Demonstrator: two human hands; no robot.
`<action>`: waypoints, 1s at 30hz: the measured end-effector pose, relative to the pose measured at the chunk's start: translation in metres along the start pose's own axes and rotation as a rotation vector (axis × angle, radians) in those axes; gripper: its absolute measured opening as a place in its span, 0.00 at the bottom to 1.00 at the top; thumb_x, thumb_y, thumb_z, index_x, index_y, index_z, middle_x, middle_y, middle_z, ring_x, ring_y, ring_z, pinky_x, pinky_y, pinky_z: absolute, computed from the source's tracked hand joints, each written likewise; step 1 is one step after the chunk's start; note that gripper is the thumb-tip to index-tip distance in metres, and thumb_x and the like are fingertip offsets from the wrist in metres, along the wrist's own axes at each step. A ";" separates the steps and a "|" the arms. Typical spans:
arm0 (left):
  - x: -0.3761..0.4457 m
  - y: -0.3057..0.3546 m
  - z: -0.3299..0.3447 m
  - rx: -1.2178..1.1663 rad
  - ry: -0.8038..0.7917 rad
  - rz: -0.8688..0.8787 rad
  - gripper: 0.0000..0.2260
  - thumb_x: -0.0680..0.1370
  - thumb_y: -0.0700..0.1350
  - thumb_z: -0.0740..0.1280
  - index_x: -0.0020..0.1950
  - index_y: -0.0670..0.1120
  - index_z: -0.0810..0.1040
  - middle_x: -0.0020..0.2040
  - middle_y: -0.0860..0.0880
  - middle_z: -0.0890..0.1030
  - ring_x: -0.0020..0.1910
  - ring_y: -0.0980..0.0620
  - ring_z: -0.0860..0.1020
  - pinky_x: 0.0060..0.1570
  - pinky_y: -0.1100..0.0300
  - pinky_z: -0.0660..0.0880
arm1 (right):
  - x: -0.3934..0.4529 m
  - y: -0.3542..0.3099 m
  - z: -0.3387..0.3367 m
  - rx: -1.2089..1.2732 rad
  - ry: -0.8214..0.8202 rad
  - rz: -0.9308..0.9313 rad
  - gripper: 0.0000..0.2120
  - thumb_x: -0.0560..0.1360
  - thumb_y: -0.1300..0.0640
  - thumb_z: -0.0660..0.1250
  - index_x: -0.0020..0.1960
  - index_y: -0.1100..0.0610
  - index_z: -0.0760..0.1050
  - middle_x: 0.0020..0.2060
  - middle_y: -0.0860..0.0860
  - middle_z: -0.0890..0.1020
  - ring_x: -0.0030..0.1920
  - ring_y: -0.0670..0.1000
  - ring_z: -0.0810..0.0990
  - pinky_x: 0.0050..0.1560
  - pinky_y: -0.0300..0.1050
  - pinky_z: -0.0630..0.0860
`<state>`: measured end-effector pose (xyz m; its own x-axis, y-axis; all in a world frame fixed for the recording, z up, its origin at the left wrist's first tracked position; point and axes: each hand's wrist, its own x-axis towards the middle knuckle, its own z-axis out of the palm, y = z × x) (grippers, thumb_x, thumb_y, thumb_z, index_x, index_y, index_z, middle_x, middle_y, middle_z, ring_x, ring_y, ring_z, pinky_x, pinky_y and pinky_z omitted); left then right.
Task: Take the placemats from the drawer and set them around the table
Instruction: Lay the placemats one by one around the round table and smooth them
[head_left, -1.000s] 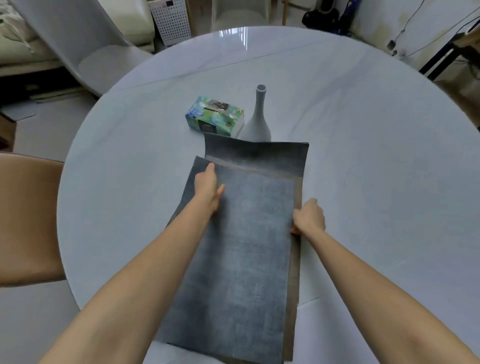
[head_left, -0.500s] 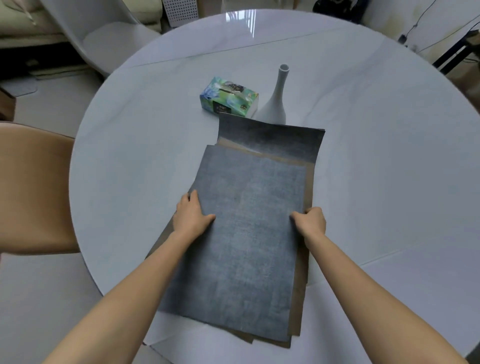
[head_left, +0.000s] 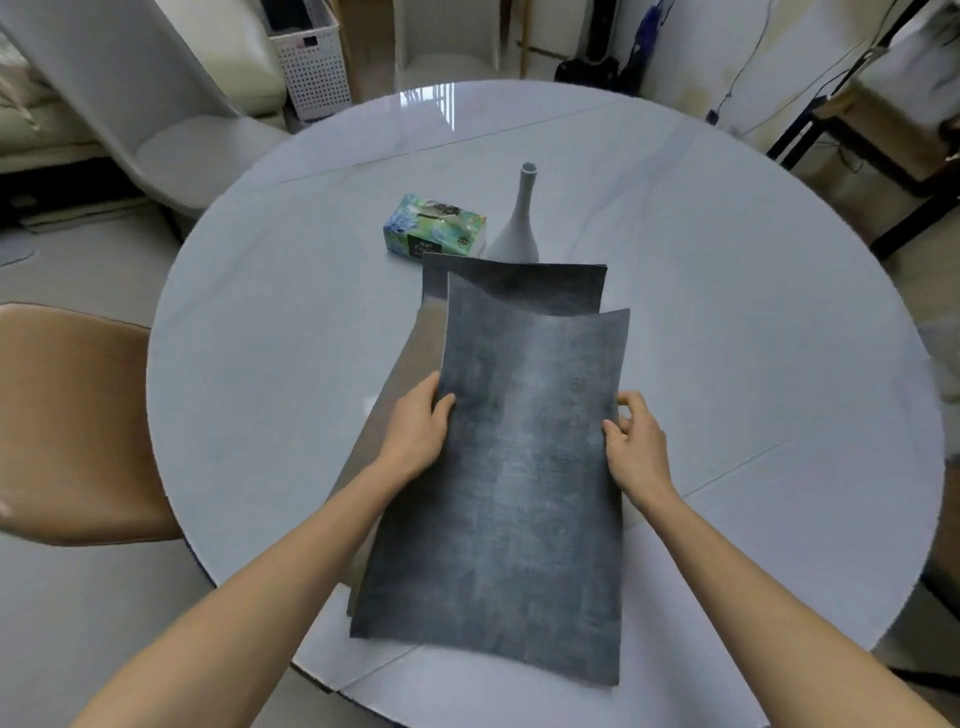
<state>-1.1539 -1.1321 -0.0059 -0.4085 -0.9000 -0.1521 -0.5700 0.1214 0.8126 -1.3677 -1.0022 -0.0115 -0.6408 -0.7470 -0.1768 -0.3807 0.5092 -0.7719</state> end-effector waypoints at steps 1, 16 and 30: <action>0.000 0.016 0.003 -0.001 -0.018 0.061 0.11 0.81 0.41 0.60 0.62 0.43 0.75 0.58 0.47 0.81 0.56 0.49 0.78 0.51 0.62 0.70 | -0.003 0.003 -0.013 0.013 0.056 0.005 0.09 0.78 0.65 0.58 0.55 0.54 0.69 0.45 0.52 0.83 0.45 0.54 0.80 0.44 0.44 0.72; -0.007 0.182 0.175 0.050 -0.202 0.424 0.15 0.81 0.38 0.58 0.68 0.42 0.70 0.64 0.43 0.77 0.63 0.41 0.74 0.61 0.53 0.71 | -0.035 0.131 -0.214 -0.282 0.437 0.136 0.05 0.77 0.61 0.59 0.49 0.58 0.63 0.37 0.55 0.77 0.37 0.60 0.75 0.35 0.50 0.71; 0.031 0.289 0.354 0.476 -0.121 0.350 0.09 0.81 0.42 0.56 0.58 0.44 0.72 0.54 0.40 0.80 0.52 0.36 0.77 0.43 0.52 0.69 | 0.026 0.259 -0.294 -0.073 0.346 0.246 0.10 0.77 0.62 0.61 0.41 0.52 0.63 0.31 0.53 0.75 0.34 0.59 0.79 0.36 0.58 0.80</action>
<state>-1.5837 -0.9770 0.0245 -0.6915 -0.7223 -0.0068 -0.6325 0.6009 0.4887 -1.6793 -0.7641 -0.0360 -0.8994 -0.4187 -0.1255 -0.2267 0.6923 -0.6851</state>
